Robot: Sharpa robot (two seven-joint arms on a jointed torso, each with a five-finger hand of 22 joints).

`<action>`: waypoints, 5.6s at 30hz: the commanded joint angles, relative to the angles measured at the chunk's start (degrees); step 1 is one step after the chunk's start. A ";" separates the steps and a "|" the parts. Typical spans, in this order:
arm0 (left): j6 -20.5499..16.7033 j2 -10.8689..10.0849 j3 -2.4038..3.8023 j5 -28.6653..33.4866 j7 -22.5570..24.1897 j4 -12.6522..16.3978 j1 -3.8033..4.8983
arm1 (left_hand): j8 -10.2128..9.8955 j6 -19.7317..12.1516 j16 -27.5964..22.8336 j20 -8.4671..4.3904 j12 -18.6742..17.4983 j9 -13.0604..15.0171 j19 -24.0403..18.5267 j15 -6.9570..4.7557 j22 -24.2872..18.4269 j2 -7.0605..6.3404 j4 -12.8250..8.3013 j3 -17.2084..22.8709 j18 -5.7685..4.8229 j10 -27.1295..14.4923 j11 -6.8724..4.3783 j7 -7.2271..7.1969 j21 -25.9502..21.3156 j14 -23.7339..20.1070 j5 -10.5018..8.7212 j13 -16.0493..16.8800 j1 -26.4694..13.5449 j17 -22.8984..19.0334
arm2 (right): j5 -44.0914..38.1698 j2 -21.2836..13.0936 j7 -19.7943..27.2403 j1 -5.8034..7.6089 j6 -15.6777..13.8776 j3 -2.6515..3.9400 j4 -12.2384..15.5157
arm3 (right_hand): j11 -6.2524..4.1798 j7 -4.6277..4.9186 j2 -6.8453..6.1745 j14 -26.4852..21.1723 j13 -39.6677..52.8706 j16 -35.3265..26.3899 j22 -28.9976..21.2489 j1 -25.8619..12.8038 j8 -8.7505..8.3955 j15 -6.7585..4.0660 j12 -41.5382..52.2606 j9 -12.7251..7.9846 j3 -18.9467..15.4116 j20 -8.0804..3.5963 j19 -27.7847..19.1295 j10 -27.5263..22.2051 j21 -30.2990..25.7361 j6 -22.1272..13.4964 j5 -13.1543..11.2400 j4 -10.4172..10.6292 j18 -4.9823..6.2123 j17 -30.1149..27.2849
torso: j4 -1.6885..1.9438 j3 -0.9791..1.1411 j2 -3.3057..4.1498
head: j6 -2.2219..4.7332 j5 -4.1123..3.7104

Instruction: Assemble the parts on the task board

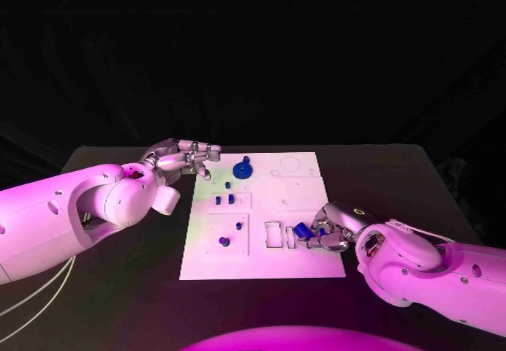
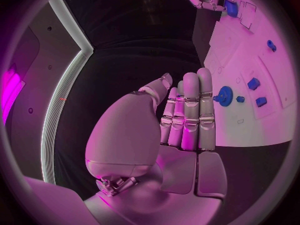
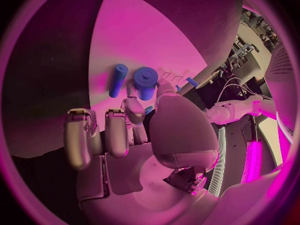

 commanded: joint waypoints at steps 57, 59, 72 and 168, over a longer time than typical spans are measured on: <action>1.54 0.12 0.02 -0.03 -0.19 0.16 0.05 | 0.29 -0.41 0.25 0.19 0.30 -0.11 0.38 0.28 -0.13 0.53 0.17 -0.49 0.81 -0.61 0.01 0.02 -0.40 -0.07 -0.22 -0.03 -0.18 -0.14 | 5.90 8.24 -0.09 1.61 0.87 0.30 -1.23 | -1.53 -1.86 5.09 3.70 8.36 1.61 13.93 -3.25 3.49 -1.53 5.93 4.32 -6.05 -1.43 4.54 4.64 2.23 1.58 -2.54 0.00 -0.82 2.71 | 0.02 -0.07 0.00 | 0.31 0.77; 1.56 0.12 0.02 -0.03 -0.20 0.16 0.05 | 0.29 -0.41 0.26 0.19 0.32 -0.11 0.38 0.28 -0.14 0.53 0.18 -0.51 0.81 -0.62 0.01 0.01 -0.41 -0.07 -0.22 -0.03 -0.19 -0.14 | 5.71 8.29 -0.17 1.61 0.61 0.30 -1.32 | -1.48 -1.81 4.70 3.68 8.27 1.56 13.88 -4.08 3.58 -1.50 5.58 4.56 -6.73 -1.41 4.46 4.53 2.04 1.42 -5.65 0.00 -0.78 2.62 | 0.02 -0.07 -0.02 | 0.32 0.76; 1.55 0.07 0.02 -0.03 -0.25 0.13 0.05 | 0.29 -0.41 0.26 0.19 0.32 -0.11 0.38 0.28 -0.14 0.53 0.18 -0.51 0.81 -0.62 0.01 0.01 -0.41 -0.07 -0.22 -0.03 -0.19 -0.14 | 3.21 8.34 -0.67 1.60 -1.24 0.30 -1.30 | -0.95 -1.24 -2.17 3.42 5.61 0.86 13.41 -11.55 3.59 -1.06 1.22 5.43 -4.29 -1.01 3.80 2.54 0.41 -0.22 -15.72 0.31 -0.43 1.56 | -0.04 -0.06 -0.01 | 0.37 0.62; 1.80 -0.03 -0.23 -0.01 -0.65 -0.16 0.02 | 0.38 -0.45 0.28 0.19 0.46 -0.16 0.44 0.27 -0.25 0.76 0.28 -0.58 0.81 -0.73 0.00 0.00 -0.56 -0.13 -0.22 -0.05 -0.15 -0.22 | -0.81 -6.92 1.58 2.61 -0.76 0.00 2.30 | -1.12 -1.33 4.94 3.82 9.86 2.10 14.09 7.38 3.76 -1.15 3.95 6.63 -4.01 -1.08 4.70 4.75 2.79 -0.83 -0.51 -1.17 -0.94 3.70 | -0.26 0.11 -0.04 | 0.72 -3.05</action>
